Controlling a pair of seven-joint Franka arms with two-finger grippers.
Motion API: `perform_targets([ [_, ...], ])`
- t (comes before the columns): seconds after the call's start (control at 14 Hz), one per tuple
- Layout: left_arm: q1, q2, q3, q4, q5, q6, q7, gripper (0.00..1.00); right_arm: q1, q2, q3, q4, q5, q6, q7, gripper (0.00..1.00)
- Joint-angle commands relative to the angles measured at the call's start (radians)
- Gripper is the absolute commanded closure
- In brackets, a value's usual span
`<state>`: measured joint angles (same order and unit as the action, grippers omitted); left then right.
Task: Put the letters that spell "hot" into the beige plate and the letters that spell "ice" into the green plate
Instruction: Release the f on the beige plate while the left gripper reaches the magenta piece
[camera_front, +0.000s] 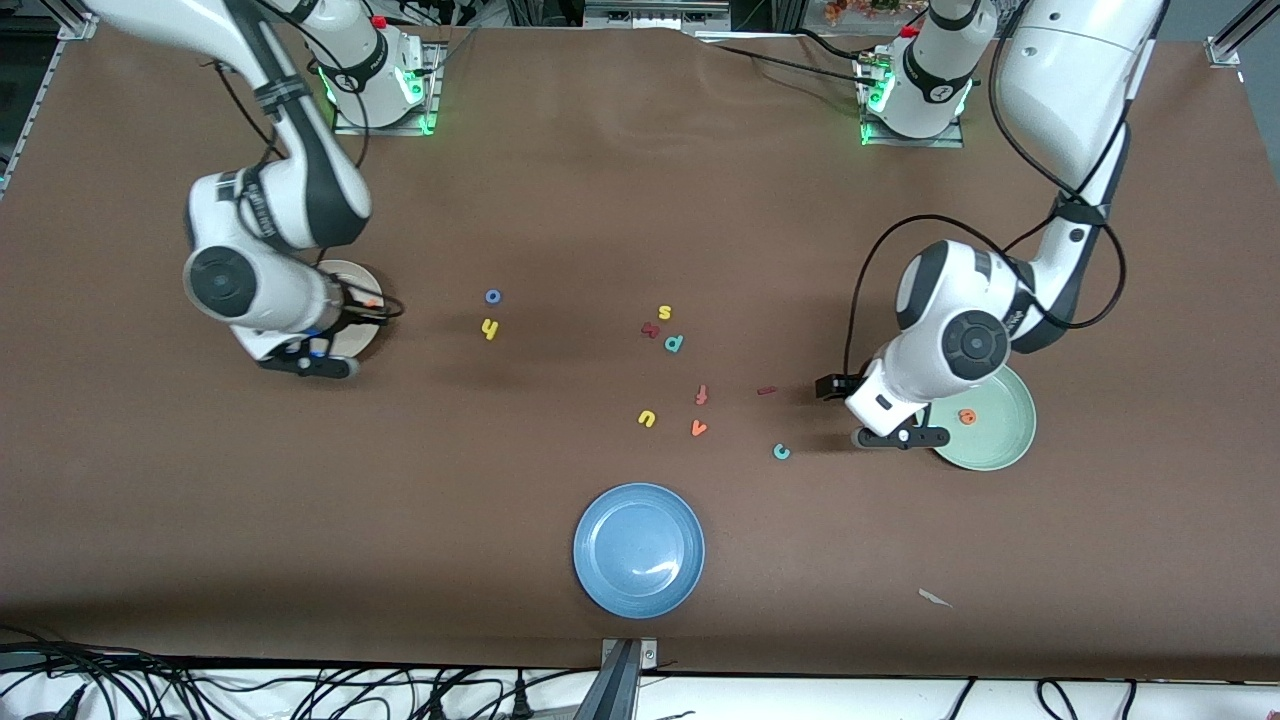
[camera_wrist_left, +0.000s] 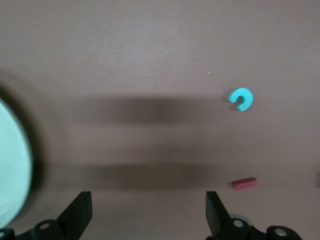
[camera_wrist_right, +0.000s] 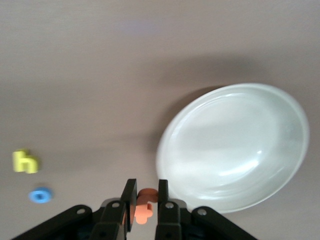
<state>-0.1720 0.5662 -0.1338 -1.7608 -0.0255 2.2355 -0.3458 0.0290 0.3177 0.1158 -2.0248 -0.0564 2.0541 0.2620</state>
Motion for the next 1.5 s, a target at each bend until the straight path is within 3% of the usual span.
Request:
perform_targets([
  [0.0,-0.053,0.029,0.01,0.004,-0.028,0.061,-0.106,0.0,-0.03,0.073,-0.047,0.02,-0.034,0.046,-0.145,0.8],
  [0.29,-0.095,0.064,0.01,0.006,-0.025,0.107,-0.215,0.0,-0.07,0.136,-0.061,0.014,-0.034,0.098,-0.24,0.78],
  [0.36,-0.112,0.075,0.01,0.004,-0.025,0.125,-0.235,0.0,-0.072,0.141,-0.061,0.015,-0.034,0.101,-0.24,0.74],
  [0.43,-0.124,0.087,0.01,0.004,-0.022,0.142,-0.258,0.0,-0.072,0.141,-0.061,0.014,-0.034,0.101,-0.24,0.62],
  [0.57,-0.144,0.1,0.01,0.0,-0.017,0.165,-0.297,0.01,-0.072,0.139,-0.061,0.015,-0.034,0.101,-0.239,0.17],
  [0.64,-0.15,0.101,0.011,-0.002,-0.017,0.165,-0.306,0.03,-0.07,0.13,-0.061,0.017,-0.034,0.098,-0.237,0.12],
  [0.86,-0.176,0.109,0.014,-0.003,-0.016,0.167,-0.35,0.09,-0.064,0.081,-0.045,0.014,-0.027,0.078,-0.211,0.09],
  [1.14,-0.192,0.115,0.014,-0.005,-0.014,0.165,-0.36,0.18,-0.066,0.04,0.099,0.014,-0.016,0.014,0.003,0.1],
  [1.43,-0.205,0.129,0.014,-0.005,0.044,0.167,-0.413,0.25,-0.064,0.037,0.246,0.012,-0.016,0.035,0.169,0.1],
])
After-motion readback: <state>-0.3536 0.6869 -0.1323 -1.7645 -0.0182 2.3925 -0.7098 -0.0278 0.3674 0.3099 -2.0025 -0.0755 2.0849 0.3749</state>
